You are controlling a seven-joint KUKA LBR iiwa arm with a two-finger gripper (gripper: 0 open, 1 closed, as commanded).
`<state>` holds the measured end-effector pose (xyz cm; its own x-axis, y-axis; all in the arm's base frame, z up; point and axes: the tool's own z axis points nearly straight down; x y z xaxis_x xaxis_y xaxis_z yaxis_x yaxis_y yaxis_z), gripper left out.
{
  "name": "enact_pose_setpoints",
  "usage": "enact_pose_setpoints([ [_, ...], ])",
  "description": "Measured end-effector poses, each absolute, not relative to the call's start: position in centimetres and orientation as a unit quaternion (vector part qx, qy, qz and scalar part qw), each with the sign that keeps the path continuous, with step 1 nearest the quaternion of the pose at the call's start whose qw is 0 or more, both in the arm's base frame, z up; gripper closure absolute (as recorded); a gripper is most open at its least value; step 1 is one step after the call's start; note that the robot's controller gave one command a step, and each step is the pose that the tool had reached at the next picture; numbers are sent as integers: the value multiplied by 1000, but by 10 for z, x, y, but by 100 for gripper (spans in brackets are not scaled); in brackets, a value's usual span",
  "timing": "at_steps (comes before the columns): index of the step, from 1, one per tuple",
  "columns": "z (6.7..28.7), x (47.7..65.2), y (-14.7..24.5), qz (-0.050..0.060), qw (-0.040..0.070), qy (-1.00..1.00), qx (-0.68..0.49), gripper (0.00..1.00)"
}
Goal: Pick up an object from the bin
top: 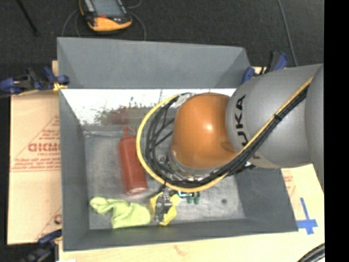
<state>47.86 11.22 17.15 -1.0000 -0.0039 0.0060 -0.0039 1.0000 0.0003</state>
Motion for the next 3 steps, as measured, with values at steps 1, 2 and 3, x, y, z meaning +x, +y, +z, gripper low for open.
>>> enact_pose_setpoints([
  [1, 175, 481, 112, -1, -1, -1000, 0, 0],
  [2, 79, 475, 73, 0, -1, -988, 157, 100],
  [3, 79, 474, 73, 0, -1, -988, 157, 100],
])
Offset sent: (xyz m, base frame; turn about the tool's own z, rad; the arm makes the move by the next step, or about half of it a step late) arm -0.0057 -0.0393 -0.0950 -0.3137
